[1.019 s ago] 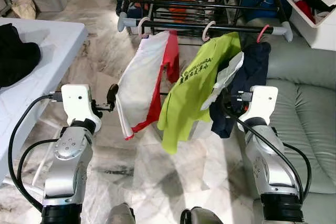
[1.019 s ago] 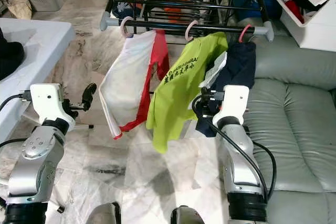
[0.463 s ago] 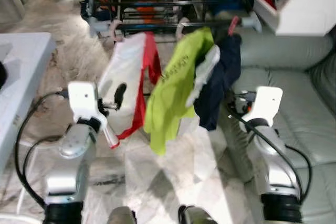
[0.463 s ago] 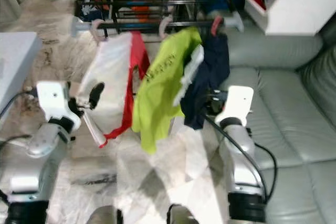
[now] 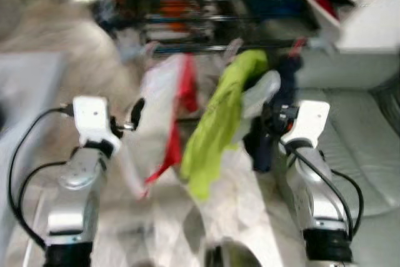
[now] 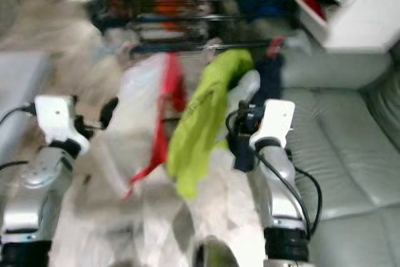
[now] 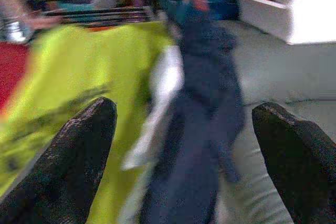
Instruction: Hang hanger
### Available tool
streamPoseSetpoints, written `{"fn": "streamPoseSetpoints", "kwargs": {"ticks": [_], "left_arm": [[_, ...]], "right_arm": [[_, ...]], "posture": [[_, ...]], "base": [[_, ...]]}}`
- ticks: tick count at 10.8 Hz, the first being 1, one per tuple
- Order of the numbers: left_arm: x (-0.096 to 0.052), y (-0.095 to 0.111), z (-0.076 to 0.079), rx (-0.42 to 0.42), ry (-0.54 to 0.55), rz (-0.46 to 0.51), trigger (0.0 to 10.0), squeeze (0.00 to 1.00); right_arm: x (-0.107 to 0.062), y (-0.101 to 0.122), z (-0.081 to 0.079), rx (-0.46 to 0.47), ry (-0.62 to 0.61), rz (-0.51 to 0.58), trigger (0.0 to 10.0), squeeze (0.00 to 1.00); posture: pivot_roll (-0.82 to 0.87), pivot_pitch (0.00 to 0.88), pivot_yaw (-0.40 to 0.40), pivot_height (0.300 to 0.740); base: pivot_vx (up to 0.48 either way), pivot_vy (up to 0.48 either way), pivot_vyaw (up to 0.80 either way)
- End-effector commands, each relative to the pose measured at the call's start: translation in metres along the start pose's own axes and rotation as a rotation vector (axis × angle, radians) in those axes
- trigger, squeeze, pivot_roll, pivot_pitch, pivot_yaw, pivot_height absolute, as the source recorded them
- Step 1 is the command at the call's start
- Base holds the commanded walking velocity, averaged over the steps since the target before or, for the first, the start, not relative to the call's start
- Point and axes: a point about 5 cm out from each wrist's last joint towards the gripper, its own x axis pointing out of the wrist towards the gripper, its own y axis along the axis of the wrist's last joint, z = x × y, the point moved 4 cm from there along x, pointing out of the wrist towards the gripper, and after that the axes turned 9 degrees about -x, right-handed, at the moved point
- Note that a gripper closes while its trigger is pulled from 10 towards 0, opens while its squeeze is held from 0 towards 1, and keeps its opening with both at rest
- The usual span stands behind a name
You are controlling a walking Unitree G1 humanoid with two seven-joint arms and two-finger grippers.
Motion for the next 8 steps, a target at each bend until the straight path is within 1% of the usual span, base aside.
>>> {"fn": "streamPoseSetpoints", "kwargs": {"ticks": [1,2,3,5,6,7,8], "left_arm": [[-0.001,0.001,0.004,0.012,-0.018,0.0,10.0,0.0],[-0.001,0.001,0.004,0.007,-0.018,0.002,10.0,0.0],[-0.001,0.001,0.004,-0.003,-0.014,0.002,10.0,0.0],[-0.001,0.0,0.003,-0.012,-0.001,-0.006,10.0,0.0],[-0.001,-0.001,0.004,-0.011,0.002,-0.01,10.0,0.0],[-0.001,-0.001,0.004,-0.01,0.001,-0.011,10.0,0.0],[-0.001,-0.001,0.004,-0.009,0.001,-0.013,10.0,0.0]], "right_arm": [[0.001,-0.002,0.004,-0.004,-0.022,-0.012,10.0,0.0],[0.001,-0.002,0.005,-0.005,-0.025,-0.01,10.0,0.0],[0.002,-0.002,0.006,-0.013,-0.031,-0.011,10.0,0.0],[0.001,-0.006,0.006,-0.018,-0.029,-0.025,10.0,0.0],[0.001,-0.014,0.0,-0.018,0.001,-0.062,10.0,0.0],[0.0,-0.019,-0.008,0.003,0.052,-0.086,10.0,0.0],[-0.002,-0.029,-0.021,-0.01,0.126,-0.14,10.0,0.0]], "posture": [[0.02,0.118,-0.005,0.74],[0.02,0.118,-0.005,0.74],[0.02,0.12,-0.007,0.74],[0.02,0.122,-0.006,0.74],[0.02,0.123,-0.004,0.74],[0.02,0.123,-0.004,0.74],[0.02,0.124,-0.002,0.74]], "base": [[0.48,0.0,-0.76],[0.48,0.0,-0.58],[0.435,0.0,0.0],[0.0,0.0,0.0],[0.0,0.0,0.0],[0.0,0.0,0.0],[0.0,0.0,0.0]]}}
